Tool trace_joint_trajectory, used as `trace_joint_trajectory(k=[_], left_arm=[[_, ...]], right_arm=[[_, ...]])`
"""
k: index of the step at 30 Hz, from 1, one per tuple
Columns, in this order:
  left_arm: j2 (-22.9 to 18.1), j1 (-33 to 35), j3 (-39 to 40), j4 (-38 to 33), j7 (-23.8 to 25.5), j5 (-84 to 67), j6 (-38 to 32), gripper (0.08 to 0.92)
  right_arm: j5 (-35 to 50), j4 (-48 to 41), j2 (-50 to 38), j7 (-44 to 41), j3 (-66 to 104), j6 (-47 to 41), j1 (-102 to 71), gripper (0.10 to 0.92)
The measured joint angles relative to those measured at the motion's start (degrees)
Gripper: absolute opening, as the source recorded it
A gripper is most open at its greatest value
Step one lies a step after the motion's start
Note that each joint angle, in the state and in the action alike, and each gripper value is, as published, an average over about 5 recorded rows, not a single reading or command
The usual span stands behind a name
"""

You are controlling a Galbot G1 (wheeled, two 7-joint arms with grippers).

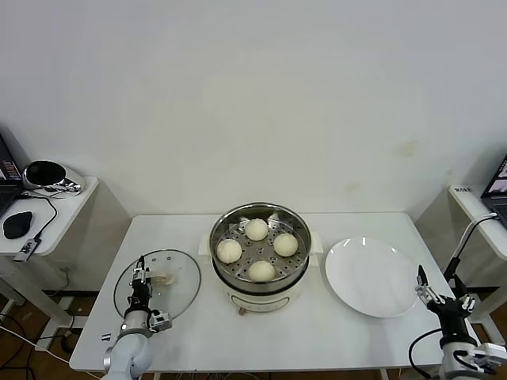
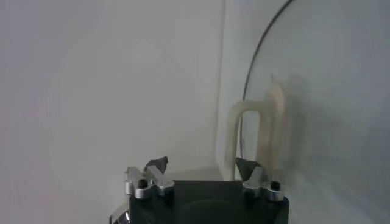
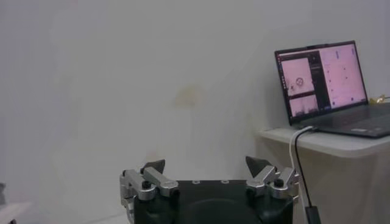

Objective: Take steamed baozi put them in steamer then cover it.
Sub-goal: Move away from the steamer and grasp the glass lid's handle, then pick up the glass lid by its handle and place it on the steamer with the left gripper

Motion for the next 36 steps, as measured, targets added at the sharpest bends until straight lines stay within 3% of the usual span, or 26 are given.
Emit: trace_joint_trajectory(k=[15,23,36], left_arm=[[0.6,0.2,0.3,0.1,0.2,-0.9,-0.3,0.147],[1.2,2.3,-0.3,-4.7,3.0,-4.1,1.8,0.146],[3.2,7.6,-1.5,-22.1,7.8,-6.1,13.2,0.146]], right_arm=[[-0.1,-0.1,0.0,0.2,0.1,-0.3,0.3,0.823],[0.2,0.5,-0.4,0.2,0.0,-0.8,0.4,0.823],[1.1,0.7,-0.7,0.2,-1.3,-1.0,0.0,0.823]])
